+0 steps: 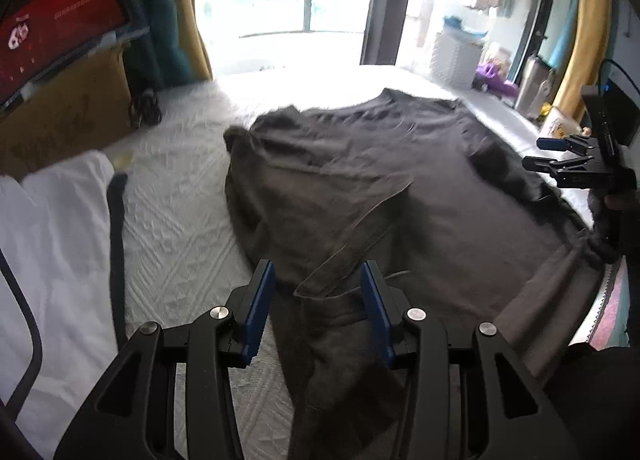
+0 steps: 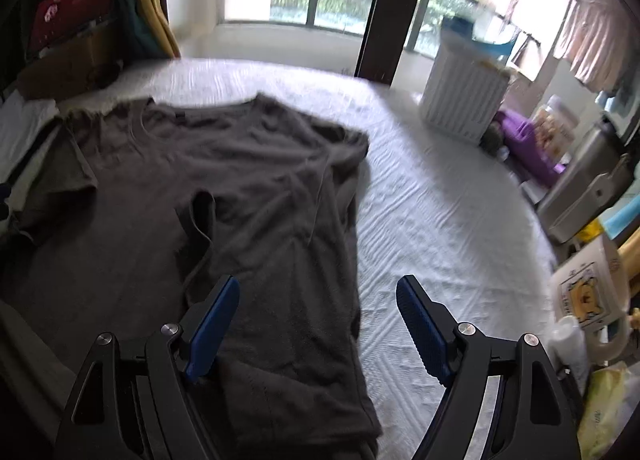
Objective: Fold small clothes
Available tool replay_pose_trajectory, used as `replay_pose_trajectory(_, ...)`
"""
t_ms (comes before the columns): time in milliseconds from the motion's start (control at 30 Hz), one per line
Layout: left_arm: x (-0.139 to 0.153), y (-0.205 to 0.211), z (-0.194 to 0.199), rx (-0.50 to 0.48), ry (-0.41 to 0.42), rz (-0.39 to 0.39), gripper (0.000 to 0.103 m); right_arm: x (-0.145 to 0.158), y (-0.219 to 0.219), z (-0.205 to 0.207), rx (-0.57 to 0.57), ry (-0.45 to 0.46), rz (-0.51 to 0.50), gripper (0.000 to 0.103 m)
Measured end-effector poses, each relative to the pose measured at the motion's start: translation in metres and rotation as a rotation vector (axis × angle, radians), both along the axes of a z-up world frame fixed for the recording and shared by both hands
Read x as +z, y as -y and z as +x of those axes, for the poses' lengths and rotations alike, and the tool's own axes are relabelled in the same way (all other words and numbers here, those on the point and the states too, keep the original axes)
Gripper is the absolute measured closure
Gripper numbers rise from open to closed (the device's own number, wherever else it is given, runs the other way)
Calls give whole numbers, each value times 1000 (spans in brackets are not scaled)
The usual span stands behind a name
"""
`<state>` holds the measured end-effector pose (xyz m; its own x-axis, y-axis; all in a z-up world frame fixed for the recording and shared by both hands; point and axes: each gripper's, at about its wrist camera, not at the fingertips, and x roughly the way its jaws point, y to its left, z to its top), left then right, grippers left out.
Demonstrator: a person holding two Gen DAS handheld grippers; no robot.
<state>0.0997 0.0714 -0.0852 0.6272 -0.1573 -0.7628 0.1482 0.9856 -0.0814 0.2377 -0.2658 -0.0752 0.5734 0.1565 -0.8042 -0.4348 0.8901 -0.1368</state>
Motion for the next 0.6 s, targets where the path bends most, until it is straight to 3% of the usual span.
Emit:
replay_pose_trajectory(267,24,-12,-25,35,72,-14,59,42,22,-32,-40,103,35,21)
replay_pose_trajectory(600,29,-11,-60,29,112,-32,59,47,51,-87,-92,123,52,21)
